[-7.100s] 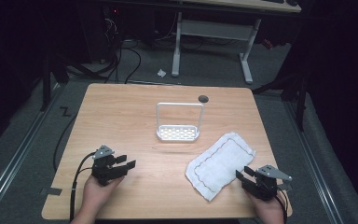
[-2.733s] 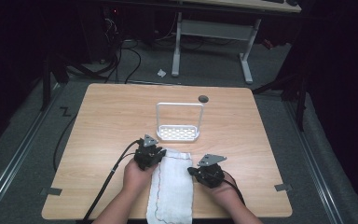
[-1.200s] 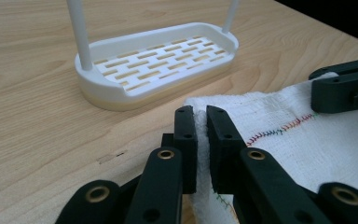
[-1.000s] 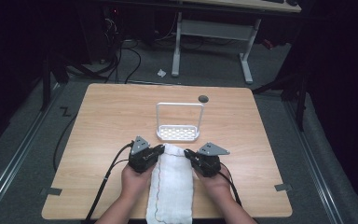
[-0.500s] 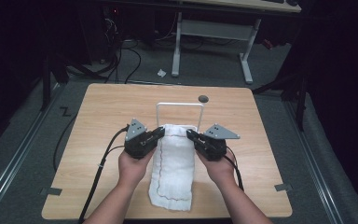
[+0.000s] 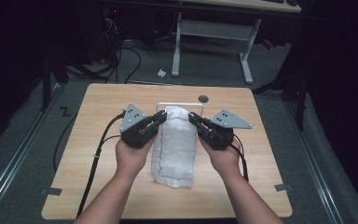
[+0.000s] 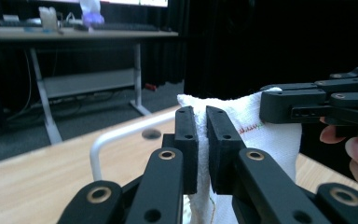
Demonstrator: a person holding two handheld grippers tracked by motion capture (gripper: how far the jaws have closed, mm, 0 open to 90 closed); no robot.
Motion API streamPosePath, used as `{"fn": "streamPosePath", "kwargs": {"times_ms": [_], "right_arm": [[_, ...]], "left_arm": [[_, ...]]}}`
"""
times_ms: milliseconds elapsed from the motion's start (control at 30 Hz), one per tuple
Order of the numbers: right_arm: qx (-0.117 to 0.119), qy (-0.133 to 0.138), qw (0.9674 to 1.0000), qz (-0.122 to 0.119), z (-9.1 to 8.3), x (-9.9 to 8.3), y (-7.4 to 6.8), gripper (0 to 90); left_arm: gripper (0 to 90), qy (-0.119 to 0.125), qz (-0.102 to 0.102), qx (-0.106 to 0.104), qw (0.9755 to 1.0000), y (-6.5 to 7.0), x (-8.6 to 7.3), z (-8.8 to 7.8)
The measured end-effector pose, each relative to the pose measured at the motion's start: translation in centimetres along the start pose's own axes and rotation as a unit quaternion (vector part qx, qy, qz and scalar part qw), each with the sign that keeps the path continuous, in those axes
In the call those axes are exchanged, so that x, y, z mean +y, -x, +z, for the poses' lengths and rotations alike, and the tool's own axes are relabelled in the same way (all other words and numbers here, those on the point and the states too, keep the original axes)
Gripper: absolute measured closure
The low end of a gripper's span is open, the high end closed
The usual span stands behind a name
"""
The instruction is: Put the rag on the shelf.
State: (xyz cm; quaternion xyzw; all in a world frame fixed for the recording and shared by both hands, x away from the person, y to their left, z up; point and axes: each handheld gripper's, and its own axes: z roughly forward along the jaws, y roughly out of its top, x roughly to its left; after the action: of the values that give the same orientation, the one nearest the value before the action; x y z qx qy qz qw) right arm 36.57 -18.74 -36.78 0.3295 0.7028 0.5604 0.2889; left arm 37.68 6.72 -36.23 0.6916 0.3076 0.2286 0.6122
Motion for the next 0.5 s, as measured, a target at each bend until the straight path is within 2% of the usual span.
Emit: {"fn": "streamPosePath", "kwargs": {"times_ms": [200,433,500], "right_arm": [[-0.003,0.024,0.9997,0.002,-0.6,2.1,0.6,86.0],[-0.01,0.042,0.9991,0.0,-1.4,4.2,1.3,86.0],[-0.012,0.044,0.9989,-0.002,-1.5,4.7,1.5,86.0]], "left_arm": [[83.9,0.025,0.004,-0.01,0.9996,-0.1,2.3,-0.1],[83.9,0.04,0.027,-0.011,0.9988,0.2,4.5,0.3],[83.9,0.043,0.033,-0.018,0.9984,0.2,5.0,0.6]]}}
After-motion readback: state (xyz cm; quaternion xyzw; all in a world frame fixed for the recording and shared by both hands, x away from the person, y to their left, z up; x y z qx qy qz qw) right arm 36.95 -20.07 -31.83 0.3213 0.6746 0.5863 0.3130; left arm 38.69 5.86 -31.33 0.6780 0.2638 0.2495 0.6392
